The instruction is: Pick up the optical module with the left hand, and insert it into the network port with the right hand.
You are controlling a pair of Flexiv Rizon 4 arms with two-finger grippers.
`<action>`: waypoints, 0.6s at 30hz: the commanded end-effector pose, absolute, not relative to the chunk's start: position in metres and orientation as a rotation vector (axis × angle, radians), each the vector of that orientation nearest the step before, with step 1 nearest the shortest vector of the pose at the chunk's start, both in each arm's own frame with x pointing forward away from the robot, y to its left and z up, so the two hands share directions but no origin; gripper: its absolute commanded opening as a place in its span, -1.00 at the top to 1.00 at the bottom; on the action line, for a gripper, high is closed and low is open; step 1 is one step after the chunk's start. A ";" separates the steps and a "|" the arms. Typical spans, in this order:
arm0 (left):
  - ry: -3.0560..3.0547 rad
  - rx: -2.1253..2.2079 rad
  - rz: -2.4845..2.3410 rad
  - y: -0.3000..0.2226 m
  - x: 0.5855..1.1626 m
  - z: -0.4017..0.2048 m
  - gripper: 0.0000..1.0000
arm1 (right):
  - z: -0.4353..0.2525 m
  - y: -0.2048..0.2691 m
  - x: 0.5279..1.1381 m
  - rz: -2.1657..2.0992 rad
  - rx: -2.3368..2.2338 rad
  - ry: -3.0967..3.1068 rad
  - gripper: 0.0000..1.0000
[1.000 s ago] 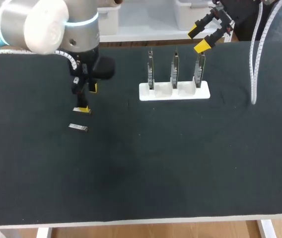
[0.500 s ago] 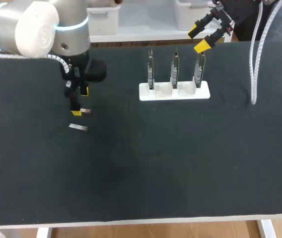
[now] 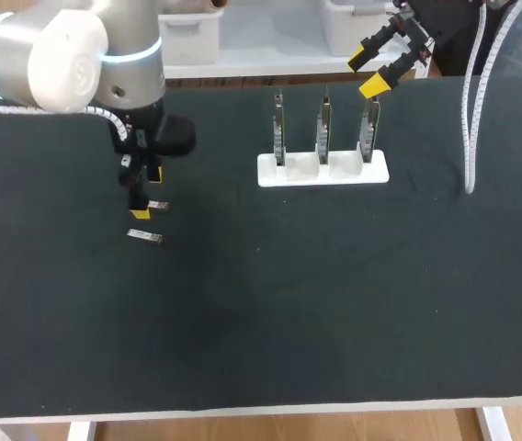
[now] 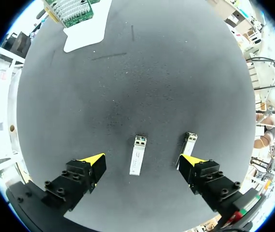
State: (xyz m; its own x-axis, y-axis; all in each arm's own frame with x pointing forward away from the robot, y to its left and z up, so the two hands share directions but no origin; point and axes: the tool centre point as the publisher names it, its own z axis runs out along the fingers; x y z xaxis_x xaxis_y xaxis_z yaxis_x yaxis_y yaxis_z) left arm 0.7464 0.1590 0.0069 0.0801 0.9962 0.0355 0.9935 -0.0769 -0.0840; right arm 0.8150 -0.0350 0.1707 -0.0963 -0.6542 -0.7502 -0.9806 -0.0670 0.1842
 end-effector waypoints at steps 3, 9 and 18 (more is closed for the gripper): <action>-2.093 -2.232 0.041 0.161 0.749 0.005 -1.00 | 0.172 -0.035 0.824 1.307 -1.913 1.707 -1.00; -2.128 -2.210 0.032 0.164 0.751 0.005 -1.00 | 0.172 -0.035 0.824 1.307 -1.913 1.707 -1.00; -2.137 -2.203 0.035 0.165 0.749 0.001 -1.00 | 0.172 -0.035 0.824 1.307 -1.913 1.707 -1.00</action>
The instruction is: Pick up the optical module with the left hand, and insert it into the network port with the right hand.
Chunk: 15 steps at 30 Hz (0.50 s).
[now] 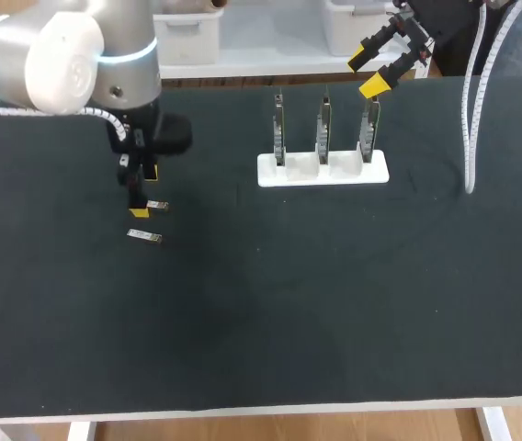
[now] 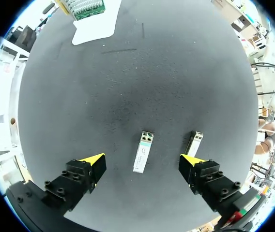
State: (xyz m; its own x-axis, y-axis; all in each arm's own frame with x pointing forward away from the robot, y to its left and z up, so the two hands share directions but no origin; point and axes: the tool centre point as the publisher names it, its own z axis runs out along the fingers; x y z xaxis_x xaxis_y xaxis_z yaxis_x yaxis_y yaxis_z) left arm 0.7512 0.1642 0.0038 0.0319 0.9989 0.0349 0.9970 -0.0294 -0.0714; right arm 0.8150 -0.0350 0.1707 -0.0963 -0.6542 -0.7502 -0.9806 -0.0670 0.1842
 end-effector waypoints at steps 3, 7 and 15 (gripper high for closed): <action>-2.145 -2.199 0.040 0.164 0.748 0.001 -1.00 | 0.172 -0.035 0.824 1.307 -1.913 1.707 -1.00; -2.155 -2.194 0.047 0.165 0.747 0.000 -1.00 | 0.172 -0.035 0.824 1.307 -1.913 1.707 -1.00; -2.177 -2.180 0.066 0.169 0.746 -0.002 -1.00 | 0.172 -0.035 0.824 1.307 -1.913 1.707 -1.00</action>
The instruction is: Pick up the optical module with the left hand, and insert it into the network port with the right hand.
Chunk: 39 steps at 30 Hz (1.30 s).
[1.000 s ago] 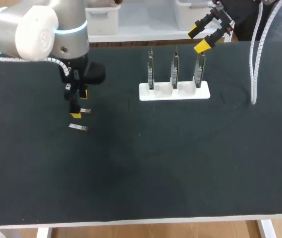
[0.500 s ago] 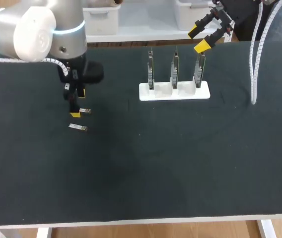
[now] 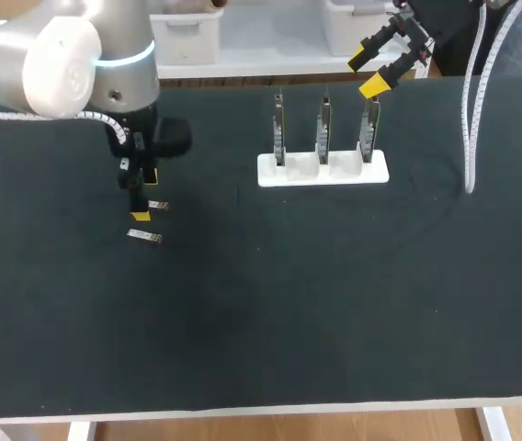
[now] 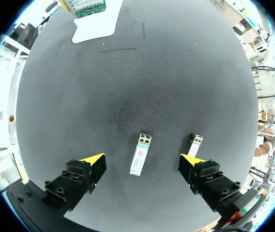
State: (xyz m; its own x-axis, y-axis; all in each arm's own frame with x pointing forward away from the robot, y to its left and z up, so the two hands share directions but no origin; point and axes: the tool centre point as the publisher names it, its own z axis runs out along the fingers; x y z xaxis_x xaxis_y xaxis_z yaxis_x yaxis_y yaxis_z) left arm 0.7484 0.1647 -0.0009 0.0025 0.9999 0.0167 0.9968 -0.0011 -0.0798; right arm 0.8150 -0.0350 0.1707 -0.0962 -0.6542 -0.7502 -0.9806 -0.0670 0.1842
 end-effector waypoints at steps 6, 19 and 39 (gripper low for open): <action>-2.188 -2.175 0.083 0.172 0.746 -0.004 -1.00 | 0.172 -0.035 0.824 1.307 -1.913 1.707 -1.00; -2.189 -2.177 0.080 0.167 0.746 -0.010 -1.00 | 0.172 -0.035 0.824 1.307 -1.913 1.707 -1.00; -2.176 -2.179 0.075 0.164 0.745 -0.010 -1.00 | 0.172 -0.035 0.824 1.307 -1.913 1.707 -1.00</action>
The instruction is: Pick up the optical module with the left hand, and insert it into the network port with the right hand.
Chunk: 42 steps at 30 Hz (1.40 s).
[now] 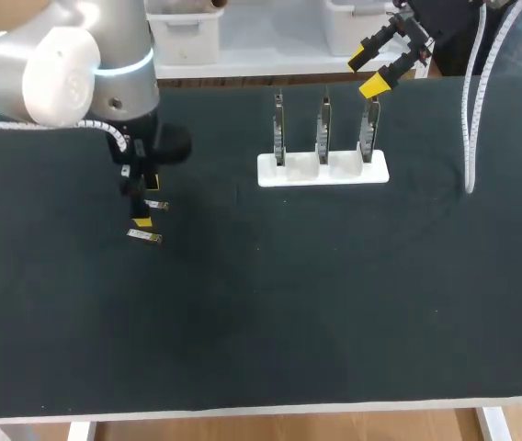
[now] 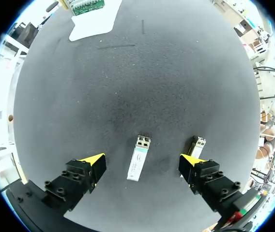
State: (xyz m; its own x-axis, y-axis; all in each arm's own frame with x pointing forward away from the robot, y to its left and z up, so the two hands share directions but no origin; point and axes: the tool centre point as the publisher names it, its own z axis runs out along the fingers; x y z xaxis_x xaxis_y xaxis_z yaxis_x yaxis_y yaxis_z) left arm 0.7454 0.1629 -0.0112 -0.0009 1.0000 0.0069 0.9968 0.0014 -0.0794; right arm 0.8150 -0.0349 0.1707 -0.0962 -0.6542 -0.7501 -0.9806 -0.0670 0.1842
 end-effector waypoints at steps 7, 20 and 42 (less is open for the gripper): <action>-2.144 -2.189 0.066 0.165 0.747 -0.012 -1.00 | 0.172 -0.035 0.824 1.307 -1.913 1.707 -1.00; -2.132 -2.178 0.067 0.171 0.746 -0.015 -1.00 | 0.172 -0.035 0.824 1.307 -1.913 1.707 -1.00; -2.128 -2.171 0.078 0.171 0.748 -0.018 -1.00 | 0.172 -0.035 0.824 1.307 -1.913 1.707 -1.00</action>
State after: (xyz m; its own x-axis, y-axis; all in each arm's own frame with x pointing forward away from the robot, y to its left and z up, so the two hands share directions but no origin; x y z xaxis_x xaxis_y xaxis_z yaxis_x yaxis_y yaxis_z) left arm 0.7448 0.1710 -0.0161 0.0188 0.9993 0.0329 0.9951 -0.0155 -0.0979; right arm 0.8150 -0.0350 0.1707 -0.0962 -0.6543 -0.7501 -0.9806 -0.0669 0.1842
